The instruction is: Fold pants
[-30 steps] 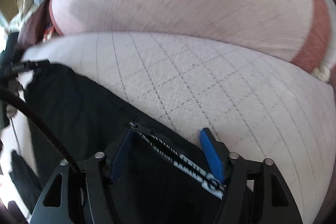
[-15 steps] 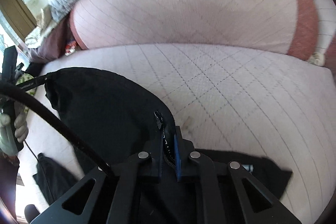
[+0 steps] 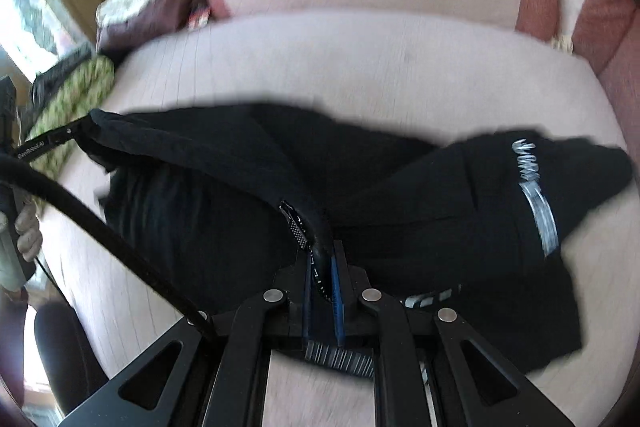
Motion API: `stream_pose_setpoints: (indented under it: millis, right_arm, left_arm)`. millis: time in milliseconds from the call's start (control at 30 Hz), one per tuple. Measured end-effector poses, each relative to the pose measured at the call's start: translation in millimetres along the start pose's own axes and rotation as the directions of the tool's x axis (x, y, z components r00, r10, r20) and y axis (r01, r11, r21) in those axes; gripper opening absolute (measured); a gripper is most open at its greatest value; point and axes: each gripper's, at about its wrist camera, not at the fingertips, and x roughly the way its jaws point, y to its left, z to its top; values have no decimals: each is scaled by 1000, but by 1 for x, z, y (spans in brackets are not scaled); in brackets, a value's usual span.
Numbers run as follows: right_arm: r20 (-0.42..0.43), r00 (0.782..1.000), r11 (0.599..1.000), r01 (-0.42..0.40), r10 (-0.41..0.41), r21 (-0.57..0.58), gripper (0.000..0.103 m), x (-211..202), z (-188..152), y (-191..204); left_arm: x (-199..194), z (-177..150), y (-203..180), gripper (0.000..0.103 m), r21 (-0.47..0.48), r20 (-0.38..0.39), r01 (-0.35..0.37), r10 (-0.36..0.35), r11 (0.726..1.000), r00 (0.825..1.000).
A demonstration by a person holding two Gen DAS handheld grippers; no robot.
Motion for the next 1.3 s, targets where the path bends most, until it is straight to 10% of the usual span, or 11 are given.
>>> stream_pose_setpoints:
  millis: [267,500,700,800,933,1100,1300]
  right_arm:
    - [-28,998,999,51,-52,-13,20,-3,-67,9]
    - [2,999,999,35,-35,13,41,-34,-73,6]
    - [72,994,989,67,-78,135,48,-65,-67,-18]
    - [80,989,971,109,-128,213,48,-80,-71,-43]
    - [71,974,934,186,-217,304,48,-97,-76,-79]
    - [116,965,871,155,-234,467,53,-102,-62,-124]
    - [162,964,857,103,-211,504,63,-77,-33,-139]
  left_arm:
    - [-20,-70,37,34,-90,-75,-46,39,995,996]
    - [-29,-43,58,56,-296,-9,13,-16,955,1000]
    - [42,-15,44,56,-226,-132,-62,33,972,991]
    - [60,-9,28,16,-179,-175,-15,-16,984,984]
    - [43,14,7,11,-80,-64,-133,128,988,990]
    - [51,19,19,4,-80,-28,-401,400,913,916]
    - [35,5,59,4,-306,-85,-282,269,909,959]
